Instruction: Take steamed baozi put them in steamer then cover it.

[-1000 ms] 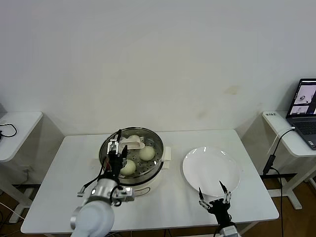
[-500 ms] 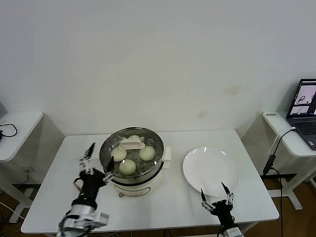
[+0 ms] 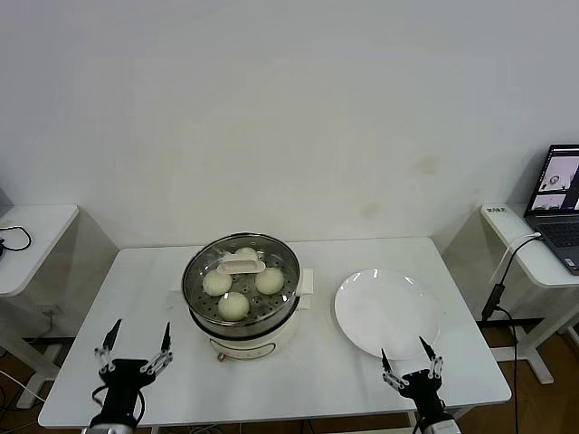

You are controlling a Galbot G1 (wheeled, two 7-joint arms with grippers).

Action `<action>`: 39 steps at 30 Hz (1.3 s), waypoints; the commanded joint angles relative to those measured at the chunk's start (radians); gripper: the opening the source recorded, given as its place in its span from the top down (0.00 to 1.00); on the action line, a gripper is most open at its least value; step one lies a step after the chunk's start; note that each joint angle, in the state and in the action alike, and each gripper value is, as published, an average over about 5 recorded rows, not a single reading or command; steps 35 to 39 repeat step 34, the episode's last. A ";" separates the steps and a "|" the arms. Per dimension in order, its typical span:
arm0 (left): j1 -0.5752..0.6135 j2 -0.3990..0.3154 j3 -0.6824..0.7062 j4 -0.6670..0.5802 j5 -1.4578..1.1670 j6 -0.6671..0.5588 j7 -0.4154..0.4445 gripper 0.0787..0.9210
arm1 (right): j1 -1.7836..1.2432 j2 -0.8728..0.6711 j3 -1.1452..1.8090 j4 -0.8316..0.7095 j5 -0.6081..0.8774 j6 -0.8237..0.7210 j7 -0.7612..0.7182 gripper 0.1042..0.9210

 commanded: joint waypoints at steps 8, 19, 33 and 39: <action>0.112 -0.059 -0.057 0.085 -0.274 -0.091 -0.038 0.12 | -0.011 -0.016 0.029 0.035 0.113 -0.016 -0.029 0.12; 0.111 -0.069 -0.053 0.079 -0.258 -0.090 -0.015 0.12 | -0.031 -0.010 0.010 0.066 0.149 -0.021 -0.041 0.12; 0.053 -0.070 -0.052 0.067 -0.214 -0.026 0.023 0.12 | -0.047 -0.011 -0.047 0.087 0.176 -0.079 -0.019 0.12; 0.051 -0.069 -0.051 0.067 -0.211 -0.024 0.025 0.12 | -0.047 -0.011 -0.049 0.089 0.177 -0.085 -0.017 0.12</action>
